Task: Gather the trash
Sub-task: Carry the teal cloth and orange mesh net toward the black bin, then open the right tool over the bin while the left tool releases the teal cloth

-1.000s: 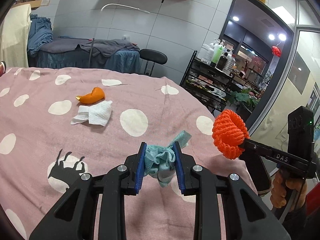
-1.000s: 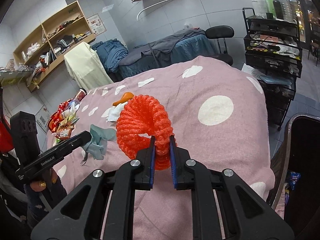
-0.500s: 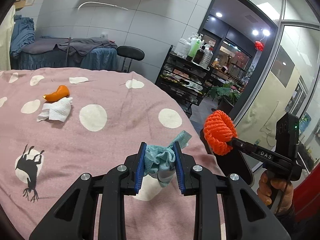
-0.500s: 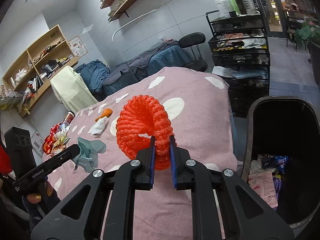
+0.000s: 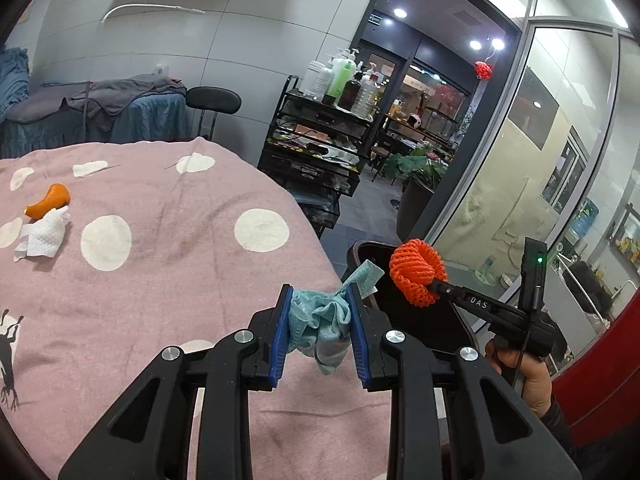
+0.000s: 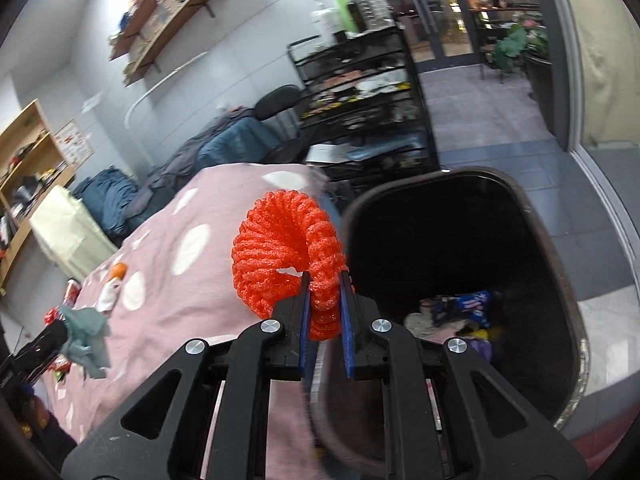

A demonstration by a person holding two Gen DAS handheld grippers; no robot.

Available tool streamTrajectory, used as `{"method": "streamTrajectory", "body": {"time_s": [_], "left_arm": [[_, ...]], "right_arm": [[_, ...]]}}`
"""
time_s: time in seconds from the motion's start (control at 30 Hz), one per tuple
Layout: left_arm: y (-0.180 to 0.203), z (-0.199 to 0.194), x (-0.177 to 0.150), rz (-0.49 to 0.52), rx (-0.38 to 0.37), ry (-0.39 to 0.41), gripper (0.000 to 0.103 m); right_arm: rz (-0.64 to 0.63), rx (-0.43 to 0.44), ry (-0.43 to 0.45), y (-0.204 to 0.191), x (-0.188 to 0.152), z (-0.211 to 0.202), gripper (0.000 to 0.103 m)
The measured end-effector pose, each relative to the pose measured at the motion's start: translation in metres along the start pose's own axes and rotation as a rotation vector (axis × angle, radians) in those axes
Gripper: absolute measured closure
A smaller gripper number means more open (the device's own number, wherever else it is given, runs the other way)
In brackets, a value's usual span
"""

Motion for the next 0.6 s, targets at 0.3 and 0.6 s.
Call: {"method": "streamTrajectory", "body": {"time_s": [0.3,0.6], "left_arm": [[0.032,0.016,-0.005,0.032,-0.048,-0.035,0.076],[0.054,0.036,-0.011,0.045,-0.100,-0.093,0.076]], "right_arm": [[0.082,-0.099,-0.077,0.055,-0.011,0.026,0.089],[0.126,-0.069,-0.073,0.065,-0.030,0.020,0.032]]}}
Point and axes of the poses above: each gripper's, at about its wrist camera, not at the fingertips, and z roughly the way its jaws point, y to its right, x to its top, the point moved 9 cm from there along z, roughly the way its jaws point, and after that the axes turned 3 degrees about x, right-handed, at the moved point
